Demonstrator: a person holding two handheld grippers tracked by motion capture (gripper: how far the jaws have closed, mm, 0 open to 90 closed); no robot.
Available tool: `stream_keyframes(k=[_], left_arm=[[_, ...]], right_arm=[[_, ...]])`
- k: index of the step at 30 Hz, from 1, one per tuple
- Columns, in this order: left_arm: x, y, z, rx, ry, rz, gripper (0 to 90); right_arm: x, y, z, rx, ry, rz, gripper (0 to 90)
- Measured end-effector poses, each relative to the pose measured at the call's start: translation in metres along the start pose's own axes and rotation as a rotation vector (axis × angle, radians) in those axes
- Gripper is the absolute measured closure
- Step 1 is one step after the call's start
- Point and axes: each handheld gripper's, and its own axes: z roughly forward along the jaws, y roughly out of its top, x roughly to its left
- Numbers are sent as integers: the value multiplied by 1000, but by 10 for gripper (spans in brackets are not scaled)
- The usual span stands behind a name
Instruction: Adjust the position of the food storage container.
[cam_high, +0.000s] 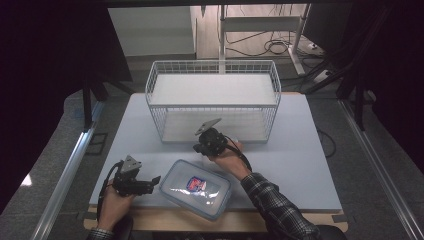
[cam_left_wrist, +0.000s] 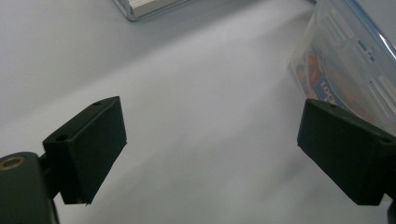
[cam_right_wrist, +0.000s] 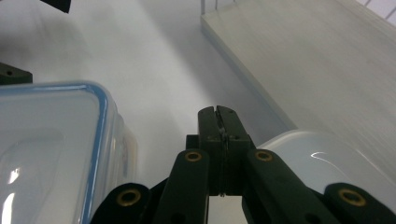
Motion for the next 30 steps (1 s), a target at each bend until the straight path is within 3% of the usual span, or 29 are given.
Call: stream_keyframes(k=[9, 21, 30], left_arm=[[0, 0, 1, 4, -1, -9, 78], [-1, 0, 2, 22, 0, 2, 79], [-2, 1, 2, 16, -7, -11, 78]], right_arm=[[-11, -20, -20, -6, -37, 18, 894], [-38, -54, -55, -27, -102, 116, 893], [-56, -82, -83, -56, -153, 186, 894]])
